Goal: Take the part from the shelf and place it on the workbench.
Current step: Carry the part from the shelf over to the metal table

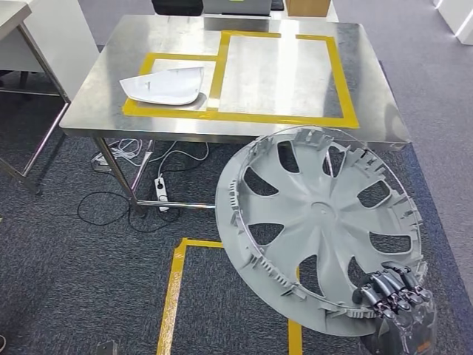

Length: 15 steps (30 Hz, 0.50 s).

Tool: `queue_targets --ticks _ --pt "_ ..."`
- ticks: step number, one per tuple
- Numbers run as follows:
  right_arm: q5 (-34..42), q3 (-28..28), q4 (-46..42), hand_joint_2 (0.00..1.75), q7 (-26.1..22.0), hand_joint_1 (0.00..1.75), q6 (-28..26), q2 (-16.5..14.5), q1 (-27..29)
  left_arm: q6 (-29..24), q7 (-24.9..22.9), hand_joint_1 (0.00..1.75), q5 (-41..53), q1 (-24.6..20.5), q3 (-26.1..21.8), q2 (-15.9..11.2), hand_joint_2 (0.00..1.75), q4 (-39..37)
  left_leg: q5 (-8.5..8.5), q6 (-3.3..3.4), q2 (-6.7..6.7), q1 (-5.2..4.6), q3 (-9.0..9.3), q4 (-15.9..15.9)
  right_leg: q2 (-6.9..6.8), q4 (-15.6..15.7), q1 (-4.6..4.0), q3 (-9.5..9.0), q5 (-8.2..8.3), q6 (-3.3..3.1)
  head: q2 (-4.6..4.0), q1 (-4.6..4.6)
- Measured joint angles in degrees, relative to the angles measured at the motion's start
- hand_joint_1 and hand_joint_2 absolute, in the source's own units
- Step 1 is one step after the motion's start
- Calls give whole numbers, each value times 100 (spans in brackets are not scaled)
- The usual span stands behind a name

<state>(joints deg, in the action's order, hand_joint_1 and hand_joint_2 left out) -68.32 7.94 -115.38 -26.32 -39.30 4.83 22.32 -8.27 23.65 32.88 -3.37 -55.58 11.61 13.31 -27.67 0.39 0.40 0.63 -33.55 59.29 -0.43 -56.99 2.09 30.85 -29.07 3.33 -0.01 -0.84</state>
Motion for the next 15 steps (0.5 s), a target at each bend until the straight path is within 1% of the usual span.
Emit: queue_targets --ticks 3,10,15 --pt "0 -1 0 175 30 175 0 0 1 16 -3 0 3 0 0 -3 0 0 -1 7 0 -5 3 1 0 1 6 0 -1 29 -1 -2" --pt "102 28 15 175 160 175 0 44 4 8 22 0 36 1 1 -6 0 0 -1 9 0 -5 9 1 0 -4 -1 2 -2 33 -1 -3" --pt "117 62 15 175 197 175 0 58 5 5 69 0 47 1 1 -18 0 0 -14 30 0 -30 7 14 -1 0 20 1 -1 50 -1 -4"
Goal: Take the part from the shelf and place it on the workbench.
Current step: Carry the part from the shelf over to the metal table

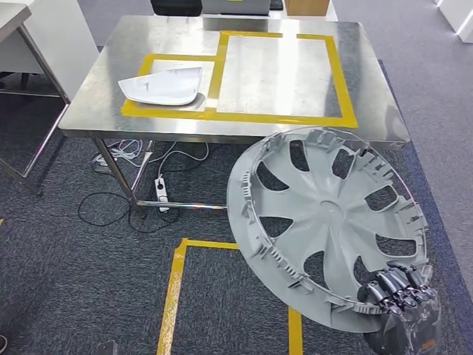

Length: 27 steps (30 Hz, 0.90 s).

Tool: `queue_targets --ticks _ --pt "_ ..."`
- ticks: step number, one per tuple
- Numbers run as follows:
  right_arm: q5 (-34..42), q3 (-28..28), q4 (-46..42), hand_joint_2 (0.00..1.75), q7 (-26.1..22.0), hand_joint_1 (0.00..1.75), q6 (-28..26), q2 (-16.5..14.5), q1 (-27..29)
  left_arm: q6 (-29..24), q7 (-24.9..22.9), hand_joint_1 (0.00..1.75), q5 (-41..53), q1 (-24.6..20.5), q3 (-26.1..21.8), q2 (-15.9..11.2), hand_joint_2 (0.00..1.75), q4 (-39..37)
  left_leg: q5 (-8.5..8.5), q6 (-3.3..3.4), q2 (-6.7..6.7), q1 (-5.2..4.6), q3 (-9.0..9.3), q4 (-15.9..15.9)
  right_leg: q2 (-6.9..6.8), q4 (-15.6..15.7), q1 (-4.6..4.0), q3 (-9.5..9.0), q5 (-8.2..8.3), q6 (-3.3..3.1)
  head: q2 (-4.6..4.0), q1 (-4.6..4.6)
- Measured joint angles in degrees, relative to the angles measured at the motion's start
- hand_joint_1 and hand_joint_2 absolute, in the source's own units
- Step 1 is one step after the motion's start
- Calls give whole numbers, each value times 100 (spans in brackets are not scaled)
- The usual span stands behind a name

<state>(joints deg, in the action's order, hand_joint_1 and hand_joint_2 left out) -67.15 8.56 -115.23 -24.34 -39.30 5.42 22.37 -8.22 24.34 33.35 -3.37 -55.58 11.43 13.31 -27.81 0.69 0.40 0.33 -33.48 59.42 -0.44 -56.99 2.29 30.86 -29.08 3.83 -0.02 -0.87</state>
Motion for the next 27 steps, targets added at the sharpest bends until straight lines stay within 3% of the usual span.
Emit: queue_targets --ticks 3,6,8,10,11,12,13,15,17,20,22,25,26,27 --pt "4 13 0 175 2 175 0 1 1 0 3 0 0 0 0 -9 0 0 -16 44 0 -32 -4 14 0 11 29 -7 1 49 -1 -2" --pt "39 18 -1 175 -19 175 -1 1 -1 0 17 0 1 0 -1 -14 0 0 26 147 -6 -26 44 -82 0 -31 49 15 -55 100 0 6" --pt "87 19 -1 175 -86 175 -1 0 -3 0 29 0 4 -2 -1 -13 0 0 61 209 -14 -8 86 -153 14 -474 38 235 -314 78 1 27" --pt "109 20 0 175 -164 175 -1 -1 -3 0 34 0 11 -3 -1 -8 0 0 57 232 -15 -30 88 -156 26 -1252 11 628 -651 50 1 40" --pt "99 20 0 175 -187 175 -1 -2 1 0 34 0 14 -1 -1 -6 0 0 51 235 -14 -42 91 -154 27 -1531 0 782 -721 40 1 42" --pt "86 20 0 175 -203 175 -1 -2 7 1 34 0 16 0 -1 -3 0 0 44 234 -10 -52 97 -150 27 -1611 -8 845 -677 27 1 42" --pt "75 20 0 175 -214 175 0 -2 13 2 34 0 17 0 -1 -2 0 0 34 226 -2 -56 105 -143 27 -1456 -13 791 -522 11 0 42" --pt "68 20 1 175 -235 175 0 -2 14 5 35 0 21 -1 -1 7 0 0 -2 185 21 -60 120 -112 29 -724 -18 454 -142 -26 0 44" --pt "72 19 -3 175 -271 175 -1 -2 4 7 39 0 33 -3 -1 14 0 0 -38 123 37 -78 108 -61 40 -226 -34 199 -1 -64 0 38" --pt "82 10 -7 175 -318 175 -2 -7 8 3 55 0 42 -2 -2 15 0 0 -44 33 40 -67 96 -46 46 -160 -61 157 -1 -145 1 30" --pt "89 -2 -7 175 -341 175 -2 -22 8 -1 67 0 46 -5 -3 13 0 1 -175 -37 28 -48 32 129 33 -140 -48 139 11 -212 2 4" --pt "101 -14 -6 175 -378 175 -2 -50 5 -2 73 0 50 0 -5 13 0 0 -673 -120 15 -14 -415 1136 12 -132 -44 117 -2 -266 1 -36" --pt "102 -16 -5 175 -386 175 -2 -54 7 -3 73 0 50 5 -8 13 0 0 -764 -133 15 -5 -562 1439 11 -132 -47 111 -7 -273 0 -37" --pt "102 -19 -4 175 -392 175 -2 -56 9 -4 73 0 50 9 -9 13 0 0 -742 -137 14 0 -629 1558 12 -133 -49 103 -11 -276 0 -37"
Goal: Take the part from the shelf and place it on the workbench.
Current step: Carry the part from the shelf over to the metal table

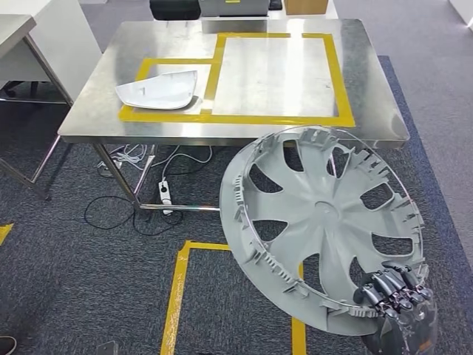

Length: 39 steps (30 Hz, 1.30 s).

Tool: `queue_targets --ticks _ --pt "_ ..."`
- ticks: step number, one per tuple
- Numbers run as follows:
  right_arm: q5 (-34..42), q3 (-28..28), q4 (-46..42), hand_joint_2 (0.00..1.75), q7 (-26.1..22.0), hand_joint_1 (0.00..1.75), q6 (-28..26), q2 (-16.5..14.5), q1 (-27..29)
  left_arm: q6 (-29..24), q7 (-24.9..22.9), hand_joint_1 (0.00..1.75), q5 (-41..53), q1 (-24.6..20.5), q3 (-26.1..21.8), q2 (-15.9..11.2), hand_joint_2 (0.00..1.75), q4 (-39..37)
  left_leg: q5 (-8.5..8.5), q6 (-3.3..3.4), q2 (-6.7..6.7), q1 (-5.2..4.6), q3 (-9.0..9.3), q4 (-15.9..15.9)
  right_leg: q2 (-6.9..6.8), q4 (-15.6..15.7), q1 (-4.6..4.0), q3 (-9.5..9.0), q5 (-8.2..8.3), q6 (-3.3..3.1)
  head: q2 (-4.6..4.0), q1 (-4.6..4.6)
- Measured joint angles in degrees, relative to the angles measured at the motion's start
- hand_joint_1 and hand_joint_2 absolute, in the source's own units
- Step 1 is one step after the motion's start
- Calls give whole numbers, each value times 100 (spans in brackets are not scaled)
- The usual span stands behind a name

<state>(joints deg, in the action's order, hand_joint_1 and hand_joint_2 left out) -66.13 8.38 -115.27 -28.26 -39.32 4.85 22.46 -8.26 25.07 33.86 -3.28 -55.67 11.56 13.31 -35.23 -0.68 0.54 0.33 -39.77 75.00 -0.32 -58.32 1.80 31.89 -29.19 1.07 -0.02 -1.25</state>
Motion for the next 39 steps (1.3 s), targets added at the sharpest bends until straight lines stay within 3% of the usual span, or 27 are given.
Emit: queue_targets --ticks 1,3,5,8,10,11,14,15,17,22,26,28,30,32,33,34,35,37,39 --pt "1 -1 2 175 -5 175 0 -1 3 -2 0 0 0 2 -1 -1 0 0 136 4 0 3 39 -109 3 0 -1 -13 -6 0 -1 -1" --pt "6 -1 2 175 -12 175 0 -2 4 -10 -1 0 0 -1 -3 -2 0 0 553 33 -3 5 344 -811 9 0 0 -48 -24 12 0 -1" --pt "15 -2 2 175 -11 175 0 -3 0 -15 -2 0 0 -9 -6 -2 0 0 752 70 -8 -10 605 -1414 12 -9 -21 -47 -40 56 1 3" --pt "22 -3 4 175 7 175 0 -4 0 -12 -2 0 -7 -7 -10 -4 0 0 740 145 -4 -32 641 -1571 13 12 -27 -25 -33 161 0 14" --pt "23 -3 4 175 13 175 0 -3 1 -11 -3 0 -13 -2 -13 -2 0 0 767 224 -5 -19 657 -1623 14 -89 -16 36 -124 213 -1 26" --pt "23 -3 4 175 13 175 0 -3 0 -11 -4 0 -13 -6 -13 1 0 0 779 262 -7 -10 665 -1647 17 -297 -15 140 -251 227 -1 35" --pt "23 0 5 175 10 175 0 -4 0 -11 -4 0 -13 -13 -14 5 0 0 773 316 -14 -33 667 -1652 22 -1382 -19 677 -726 243 -1 54" --pt "23 1 8 175 10 175 0 -4 4 -11 -4 0 -13 -11 -15 7 0 0 770 321 -15 -44 670 -1652 21 -1598 -20 793 -768 244 -1 53" --pt "23 -1 14 175 12 175 0 -4 9 -11 -4 0 -13 -9 -15 7 0 0 767 324 -13 -55 676 -1651 21 -1688 -21 854 -720 239 0 52" --pt "22 -1 19 175 13 175 0 -4 11 -11 -4 0 -13 -9 -15 7 0 0 760 330 -9 -60 683 -1651 21 -1468 -22 759 -548 225 0 54" --pt "26 0 20 175 41 175 0 -4 1 21 -14 0 -13 -12 -17 7 0 1 715 207 11 -98 711 -1620 35 -1 -66 7 -21 89 1 39" --pt "24 -4 21 175 88 175 0 -3 5 47 -22 0 -11 -15 -17 5 0 1 640 144 6 -82 689 -1524 27 23 -51 -17 -15 36 1 29" --pt "21 -8 21 175 123 175 0 -2 1 61 -24 0 -9 -16 -17 2 0 0 372 72 -2 -56 483 -1044 9 39 -31 -51 -21 -13 0 9" --pt "18 -11 22 175 134 175 0 -2 -2 69 -24 0 -9 -9 -19 -2 0 0 65 28 -6 -27 115 -290 1 38 -31 -73 -43 -41 0 -1" --pt "15 -13 23 175 138 175 0 -2 -3 76 -24 0 -7 -3 -19 -4 0 0 29 16 -6 -14 -15 -51 3 38 -31 -88 -57 -46 0 -1" --pt "13 -14 27 175 139 175 0 -2 -3 84 -24 0 -4 0 -20 -7 0 0 110 12 -7 -4 -56 -16 8 38 -30 -110 -73 -45 1 -2" --pt "12 -14 30 175 139 175 0 -2 -2 92 -24 0 -1 1 -20 -10 0 0 298 14 -8 2 8 -206 13 38 -27 -140 -93 -39 1 -1" --pt "11 -14 34 175 140 175 0 -2 -6 103 -25 0 5 -3 -20 -13 0 0 713 36 -12 2 315 -930 19 39 -28 -198 -148 2 1 0" --pt "9 -15 34 175 143 175 0 -2 -17 105 -31 0 7 -10 -20 -13 0 0 823 74 -15 -18 540 -1444 22 35 -42 -221 -197 72 0 6"
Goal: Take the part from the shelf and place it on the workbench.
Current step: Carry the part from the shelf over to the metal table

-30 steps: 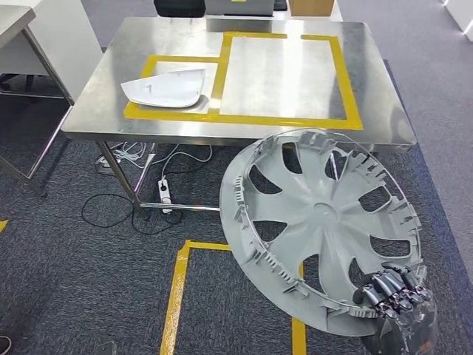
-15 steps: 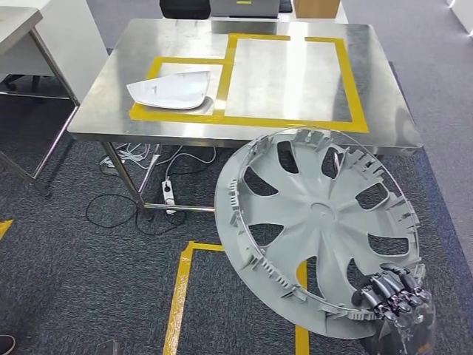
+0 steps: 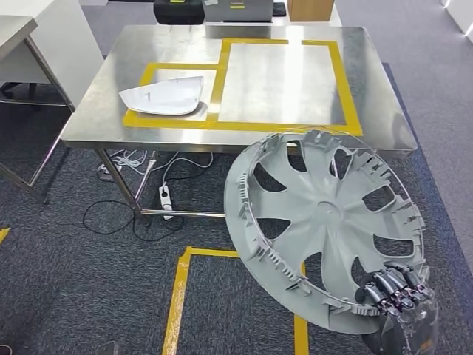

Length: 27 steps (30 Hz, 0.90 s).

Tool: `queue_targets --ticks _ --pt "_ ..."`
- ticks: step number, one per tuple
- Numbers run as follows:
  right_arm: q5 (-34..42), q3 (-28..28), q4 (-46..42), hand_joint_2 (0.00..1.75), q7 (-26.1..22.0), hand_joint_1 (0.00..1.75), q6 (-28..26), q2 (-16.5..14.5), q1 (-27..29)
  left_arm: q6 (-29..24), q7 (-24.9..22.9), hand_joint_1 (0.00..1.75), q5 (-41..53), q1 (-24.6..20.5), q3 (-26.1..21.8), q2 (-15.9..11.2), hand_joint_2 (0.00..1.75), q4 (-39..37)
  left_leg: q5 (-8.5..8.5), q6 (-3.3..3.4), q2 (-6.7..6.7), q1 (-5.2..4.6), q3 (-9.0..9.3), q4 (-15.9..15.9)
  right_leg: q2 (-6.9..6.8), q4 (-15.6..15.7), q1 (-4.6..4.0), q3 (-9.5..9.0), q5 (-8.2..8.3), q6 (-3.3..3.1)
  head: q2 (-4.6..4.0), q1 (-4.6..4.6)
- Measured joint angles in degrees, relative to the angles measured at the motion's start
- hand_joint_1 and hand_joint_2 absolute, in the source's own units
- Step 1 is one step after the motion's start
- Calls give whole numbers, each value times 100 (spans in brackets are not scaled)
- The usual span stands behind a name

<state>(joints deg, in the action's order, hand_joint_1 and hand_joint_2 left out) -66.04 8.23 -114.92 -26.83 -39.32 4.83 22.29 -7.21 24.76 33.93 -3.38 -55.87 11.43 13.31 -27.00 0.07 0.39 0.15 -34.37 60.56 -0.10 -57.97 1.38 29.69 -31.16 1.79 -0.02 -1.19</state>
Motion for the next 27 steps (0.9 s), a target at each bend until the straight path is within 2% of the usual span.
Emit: queue_targets --ticks 3,5,6,8,9,10,11,13,14,15,17,19,20,21,22,24,25,26,27 --pt "-9 0 0 175 8 175 0 0 -9 0 -8 0 2 2 -2 -4 0 0 -76 95 3 -12 57 -119 -8 38 3 -22 -34 102 0 11" --pt "-11 1 0 175 10 175 -1 0 -7 -1 -8 0 5 4 -4 -4 0 0 -85 171 5 7 133 -183 -8 -145 10 47 -146 148 0 34" --pt "-11 1 0 175 10 175 -1 0 -7 -2 -8 0 7 1 -6 -2 0 0 -93 203 4 14 170 -207 -6 -420 12 199 -260 158 0 50" --pt "-10 5 0 175 10 175 -2 0 -9 -3 -8 0 11 -5 -14 1 0 0 -137 253 2 -5 210 -211 -1 -1210 6 680 -520 166 -1 74" --pt "-11 8 1 175 10 175 -2 0 -4 -3 -8 0 12 -2 -23 3 0 0 -166 268 1 -15 236 -210 -1 -1513 5 904 -563 167 -1 78" --pt "-11 10 1 175 12 175 -2 0 4 -3 -8 0 12 2 -35 5 0 0 -200 276 5 -25 274 -210 -1 -1628 2 1039 -495 164 -1 80" --pt "-12 10 2 175 15 175 -2 0 13 -4 -8 0 11 6 -46 8 0 0 -239 277 12 -32 328 -210 -1 -1512 -1 1056 -303 151 -1 81" --pt "-11 10 3 175 23 175 -2 1 18 -5 -8 0 10 11 -62 15 0 0 -334 258 27 -41 453 -213 -2 -831 -17 832 207 102 -1 81" --pt "-9 11 4 175 26 175 -2 1 14 -5 -8 0 10 7 -65 18 0 0 -385 235 33 -51 494 -207 -1 -492 -30 673 354 74 -1 81" --pt "-8 12 4 175 27 175 -2 1 4 -5 -8 0 10 3 -67 19 0 0 -424 206 35 -59 515 -206 -1 -272 -43 559 400 46 -1 79" --pt "-5 14 2 175 26 175 -2 0 0 -7 -8 0 10 -7 -71 22 0 0 -469 147 28 -67 533 -221 9 -136 -66 458 321 -7 0 61" --pt "-4 13 0 175 27 175 -2 1 16 -9 -8 0 10 -13 -72 21 0 1 -524 87 15 -63 571 -212 16 -80 -41 399 285 -67 1 44" --pt "-4 9 0 175 30 175 -2 1 21 -11 -8 0 10 -17 -72 21 0 1 -591 52 10 -59 535 -95 9 -51 -25 351 266 -100 0 33" --pt "-3 5 0 175 32 175 -2 1 23 -14 -7 0 10 -21 -72 19 0 1 -698 19 7 -51 427 143 0 -27 -9 296 241 -126 0 22" --pt "-1 2 0 175 34 175 -2 1 22 -15 -7 0 10 -19 -73 17 0 0 -828 -12 4 -36 235 502 -9 -19 -10 250 204 -146 -1 11" --pt "-1 -2 1 175 34 175 -2 1 17 -16 -7 0 9 -4 -75 14 0 0 -1024 -57 3 -4 -238 1248 -9 -19 -9 155 117 -159 -1 -2" --pt "-2 -3 1 175 33 175 -2 1 20 -16 -7 0 9 7 -76 13 0 0 -975 -69 3 7 -396 1417 -2 -19 -9 94 66 -156 -1 -4" --pt "-4 -5 2 175 32 175 -2 2 25 -16 -8 0 9 15 -76 13 0 0 -798 -72 3 14 -454 1367 7 -19 -8 21 12 -146 -1 -7" --pt "-4 -5 2 175 31 175 -2 1 32 -16 -8 0 8 18 -76 13 0 0 -520 -64 3 19 -410 1103 13 -19 -8 -62 -46 -132 -1 -5"
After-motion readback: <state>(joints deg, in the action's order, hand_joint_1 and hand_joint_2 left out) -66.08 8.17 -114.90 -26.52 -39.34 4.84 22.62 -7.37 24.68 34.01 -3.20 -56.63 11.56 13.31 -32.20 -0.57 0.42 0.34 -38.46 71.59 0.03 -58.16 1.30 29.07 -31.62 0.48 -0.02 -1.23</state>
